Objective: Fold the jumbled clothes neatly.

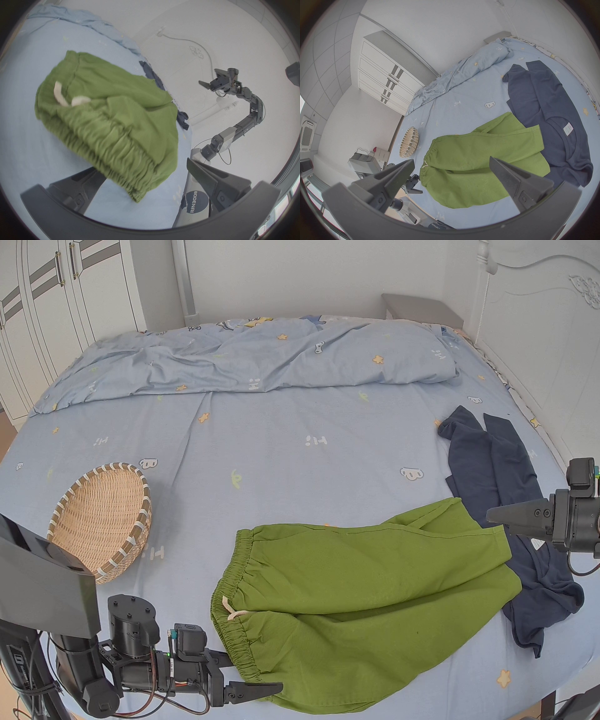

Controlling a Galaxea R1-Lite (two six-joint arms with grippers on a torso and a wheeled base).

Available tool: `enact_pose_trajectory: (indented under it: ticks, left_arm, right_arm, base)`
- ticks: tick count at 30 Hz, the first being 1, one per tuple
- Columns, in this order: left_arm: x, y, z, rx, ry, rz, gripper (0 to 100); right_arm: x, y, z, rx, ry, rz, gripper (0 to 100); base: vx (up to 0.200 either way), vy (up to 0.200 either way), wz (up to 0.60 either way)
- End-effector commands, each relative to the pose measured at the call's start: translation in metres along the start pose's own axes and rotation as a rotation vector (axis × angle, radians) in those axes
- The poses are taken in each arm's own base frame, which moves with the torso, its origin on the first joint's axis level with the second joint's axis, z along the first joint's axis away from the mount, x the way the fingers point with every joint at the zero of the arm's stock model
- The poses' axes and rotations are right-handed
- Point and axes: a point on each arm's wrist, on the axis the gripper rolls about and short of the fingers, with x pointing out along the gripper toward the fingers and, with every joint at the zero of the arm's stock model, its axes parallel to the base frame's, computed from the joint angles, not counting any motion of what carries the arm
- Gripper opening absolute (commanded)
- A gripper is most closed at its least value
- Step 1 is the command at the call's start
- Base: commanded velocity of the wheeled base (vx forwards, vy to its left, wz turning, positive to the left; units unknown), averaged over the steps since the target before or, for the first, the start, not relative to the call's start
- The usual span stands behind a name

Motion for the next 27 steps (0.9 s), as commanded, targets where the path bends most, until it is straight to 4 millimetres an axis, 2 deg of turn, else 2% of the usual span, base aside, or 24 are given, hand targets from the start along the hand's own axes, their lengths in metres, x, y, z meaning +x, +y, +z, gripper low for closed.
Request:
enact_pose_trajectory:
  ticks: [1,27]
  left_arm:
    - [0.0060,0.0088,-0.0169,-0.059,0.068,0.028,100]
    - [0.0070,0.0027,-0.0197,-0.069,0.106,0.014,100]
  right_arm:
    - [0.0005,-0.0003,0.0000,0.001,0.002,-0.001,100]
    - [0.0006,-0.0008,0.0006,0.003,0.000,-0.003,100]
  base:
    - [0.000,0.000,0.00]
    - [0.000,0.000,0.00]
